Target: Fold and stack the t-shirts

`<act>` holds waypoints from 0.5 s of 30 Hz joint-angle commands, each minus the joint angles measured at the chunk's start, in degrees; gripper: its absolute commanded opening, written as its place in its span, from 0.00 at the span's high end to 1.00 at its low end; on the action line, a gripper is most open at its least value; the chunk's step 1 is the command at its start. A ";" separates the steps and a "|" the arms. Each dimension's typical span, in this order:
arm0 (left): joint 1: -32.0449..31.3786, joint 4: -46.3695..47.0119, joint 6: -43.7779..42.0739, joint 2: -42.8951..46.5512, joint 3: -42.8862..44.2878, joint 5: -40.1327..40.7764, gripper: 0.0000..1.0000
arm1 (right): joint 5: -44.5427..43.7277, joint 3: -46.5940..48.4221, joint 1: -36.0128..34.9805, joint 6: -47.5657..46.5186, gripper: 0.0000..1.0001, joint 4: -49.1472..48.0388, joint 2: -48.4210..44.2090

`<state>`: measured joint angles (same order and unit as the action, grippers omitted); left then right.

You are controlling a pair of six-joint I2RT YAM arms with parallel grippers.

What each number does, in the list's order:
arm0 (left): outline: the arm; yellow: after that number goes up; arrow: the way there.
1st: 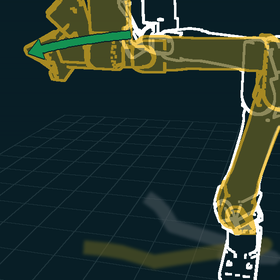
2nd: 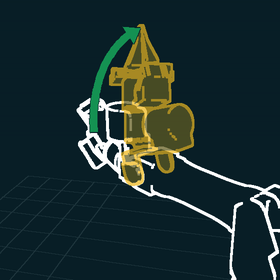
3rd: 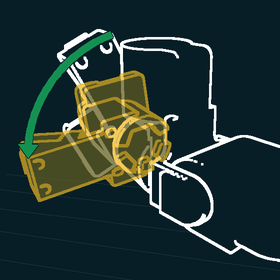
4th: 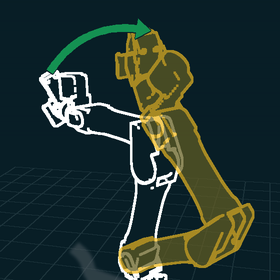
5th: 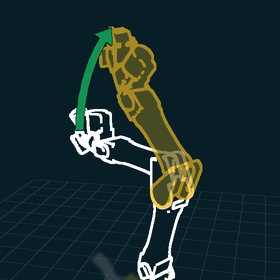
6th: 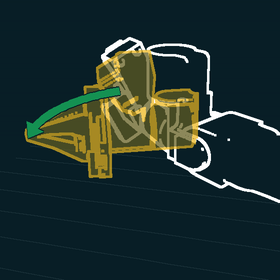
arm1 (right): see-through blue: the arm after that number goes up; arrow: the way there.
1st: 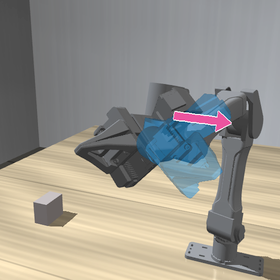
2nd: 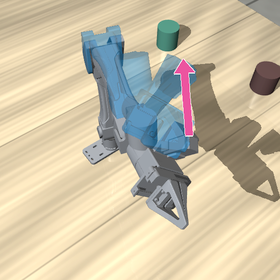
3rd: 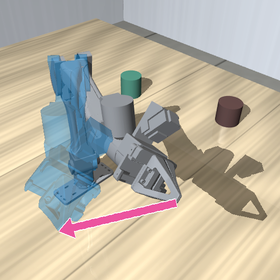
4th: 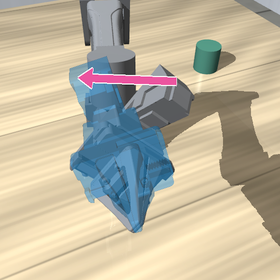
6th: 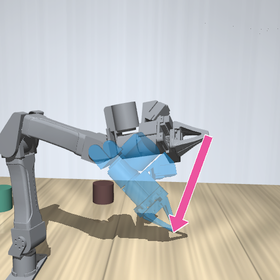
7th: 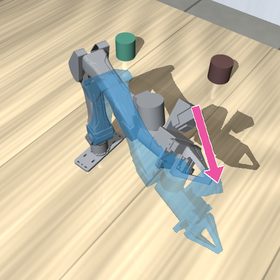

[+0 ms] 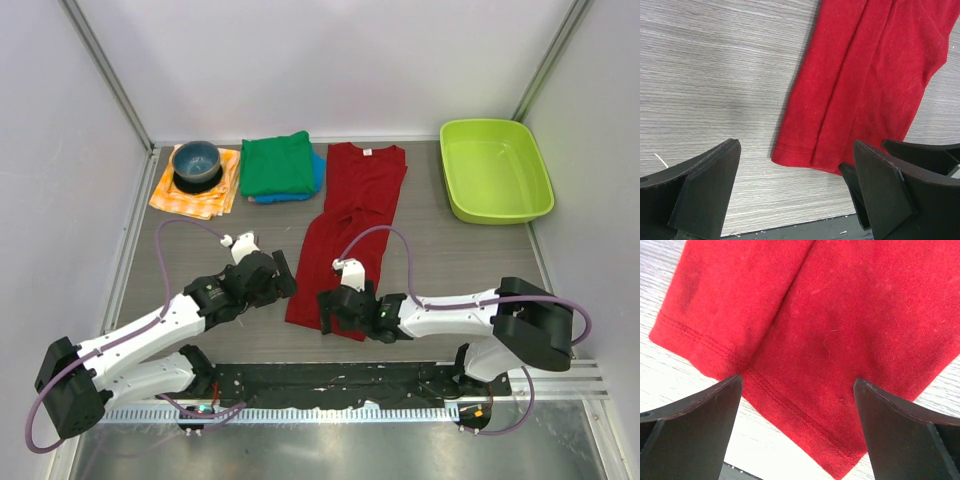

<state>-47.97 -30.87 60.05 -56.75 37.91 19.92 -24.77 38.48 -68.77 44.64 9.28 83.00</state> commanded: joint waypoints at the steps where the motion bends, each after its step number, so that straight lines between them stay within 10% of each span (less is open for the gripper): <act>1: 0.24 1.95 0.15 0.59 -0.03 0.91 0.00 | 1.83 -1.91 0.13 0.44 0.00 -2.35 -1.00; 15: 0.24 3.19 -0.46 -1.96 1.02 0.47 0.00 | 6.06 -10.88 -0.40 7.74 0.00 13.74 -8.02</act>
<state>-47.97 -30.09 59.86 -57.58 37.89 19.94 -22.61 32.32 -68.66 48.01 9.58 76.36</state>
